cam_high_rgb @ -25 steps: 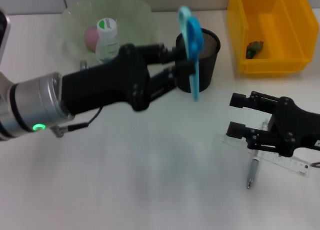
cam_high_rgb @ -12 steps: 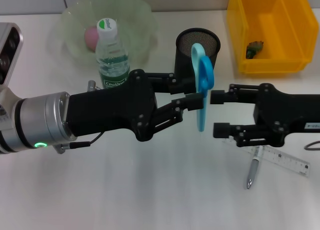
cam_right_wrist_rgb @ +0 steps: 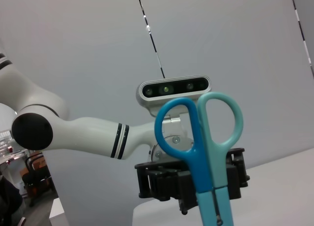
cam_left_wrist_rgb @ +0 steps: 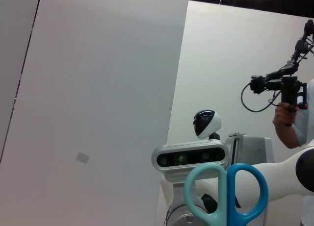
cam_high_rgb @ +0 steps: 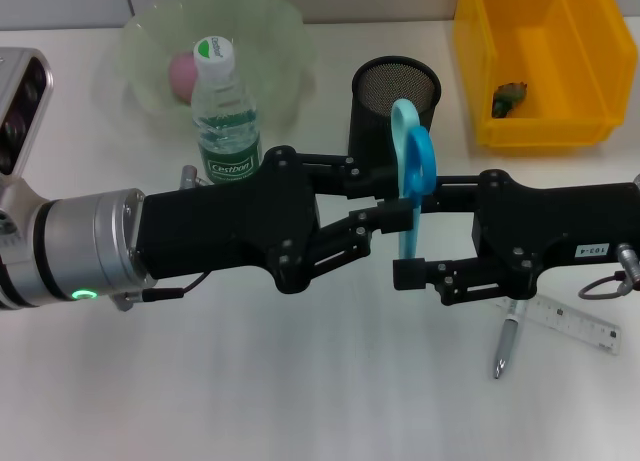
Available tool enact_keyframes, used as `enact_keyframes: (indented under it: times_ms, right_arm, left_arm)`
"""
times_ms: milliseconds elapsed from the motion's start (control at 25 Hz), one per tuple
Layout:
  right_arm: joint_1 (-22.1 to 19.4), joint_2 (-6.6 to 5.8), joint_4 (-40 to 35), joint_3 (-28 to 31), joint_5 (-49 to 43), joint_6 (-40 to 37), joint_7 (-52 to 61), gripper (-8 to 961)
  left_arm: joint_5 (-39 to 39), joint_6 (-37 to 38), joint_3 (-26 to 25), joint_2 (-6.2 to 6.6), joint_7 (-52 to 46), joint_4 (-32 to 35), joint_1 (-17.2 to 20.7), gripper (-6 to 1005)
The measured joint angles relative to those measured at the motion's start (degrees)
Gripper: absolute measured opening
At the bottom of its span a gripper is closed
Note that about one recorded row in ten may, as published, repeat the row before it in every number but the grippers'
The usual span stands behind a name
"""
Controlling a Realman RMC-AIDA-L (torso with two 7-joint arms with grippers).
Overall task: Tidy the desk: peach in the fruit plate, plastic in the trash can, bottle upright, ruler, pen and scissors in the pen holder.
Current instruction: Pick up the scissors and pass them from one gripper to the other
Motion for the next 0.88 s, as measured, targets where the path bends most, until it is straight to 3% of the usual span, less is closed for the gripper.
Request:
enact_keyframes:
  times_ms: [280, 520, 720, 880]
  right_arm:
    - [0.2, 0.18, -0.5, -1.4, -0.1, -0.2, 0.0, 759]
    - [0.1, 0.49, -0.6, -1.5, -0.1, -0.2, -0.2, 666]
    - [-0.2, 0.98, -1.4, -1.5, -0.1, -0.2, -0.5, 463]
    - [-0.3, 0.98, -1.4, -1.5, 0.0, -0.2, -0.5, 408]
  left_arm:
    - [0.1, -0.3, 0.0, 0.0, 0.0, -0.1, -0.1, 234]
    - [0.1, -0.8, -0.2, -0.06, 0.8, -0.1, 0.2, 233]
    - [0.4, -0.5, 0.0, 0.02, 0.6, -0.1, 0.3, 232]
    - [0.9, -0.5, 0.0, 0.05, 0.4, -0.1, 0.3, 232]
